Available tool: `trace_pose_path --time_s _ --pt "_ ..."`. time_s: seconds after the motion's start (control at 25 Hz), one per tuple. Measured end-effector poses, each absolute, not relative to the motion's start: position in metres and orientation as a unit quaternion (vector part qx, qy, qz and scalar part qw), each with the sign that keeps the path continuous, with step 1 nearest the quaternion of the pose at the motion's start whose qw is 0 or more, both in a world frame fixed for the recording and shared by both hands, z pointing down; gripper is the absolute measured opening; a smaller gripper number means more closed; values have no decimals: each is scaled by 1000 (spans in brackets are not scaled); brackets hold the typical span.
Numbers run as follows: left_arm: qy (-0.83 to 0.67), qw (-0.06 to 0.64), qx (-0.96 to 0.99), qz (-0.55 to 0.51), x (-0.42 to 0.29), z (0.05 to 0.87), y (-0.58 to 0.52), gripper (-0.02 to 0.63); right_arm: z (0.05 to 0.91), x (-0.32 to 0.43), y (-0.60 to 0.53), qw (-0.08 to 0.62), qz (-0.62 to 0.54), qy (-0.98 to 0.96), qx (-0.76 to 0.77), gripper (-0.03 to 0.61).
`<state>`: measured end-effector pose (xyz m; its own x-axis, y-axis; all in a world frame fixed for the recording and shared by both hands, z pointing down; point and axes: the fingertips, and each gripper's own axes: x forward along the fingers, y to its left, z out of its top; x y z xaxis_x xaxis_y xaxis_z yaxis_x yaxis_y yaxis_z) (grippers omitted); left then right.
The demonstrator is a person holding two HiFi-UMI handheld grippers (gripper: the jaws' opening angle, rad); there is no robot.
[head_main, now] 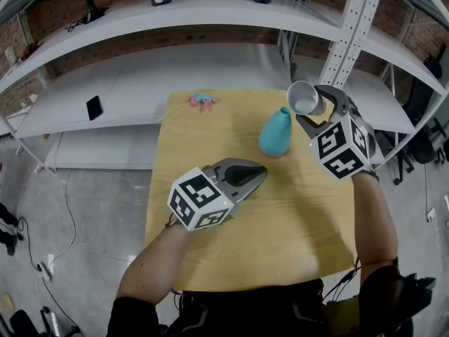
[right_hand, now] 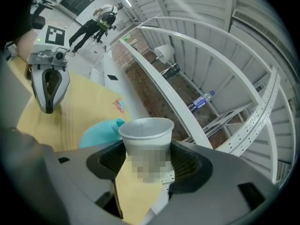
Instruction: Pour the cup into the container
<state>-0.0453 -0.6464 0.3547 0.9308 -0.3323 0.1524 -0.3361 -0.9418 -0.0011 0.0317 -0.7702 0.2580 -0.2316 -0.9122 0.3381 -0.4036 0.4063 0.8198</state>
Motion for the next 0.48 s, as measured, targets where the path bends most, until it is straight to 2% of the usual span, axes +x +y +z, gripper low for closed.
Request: trace_pose_path --time_s 0.48 --pt "-165 14 983 77 -44 355 -646 2 261 32 -776 449 -324 -700 452 296"
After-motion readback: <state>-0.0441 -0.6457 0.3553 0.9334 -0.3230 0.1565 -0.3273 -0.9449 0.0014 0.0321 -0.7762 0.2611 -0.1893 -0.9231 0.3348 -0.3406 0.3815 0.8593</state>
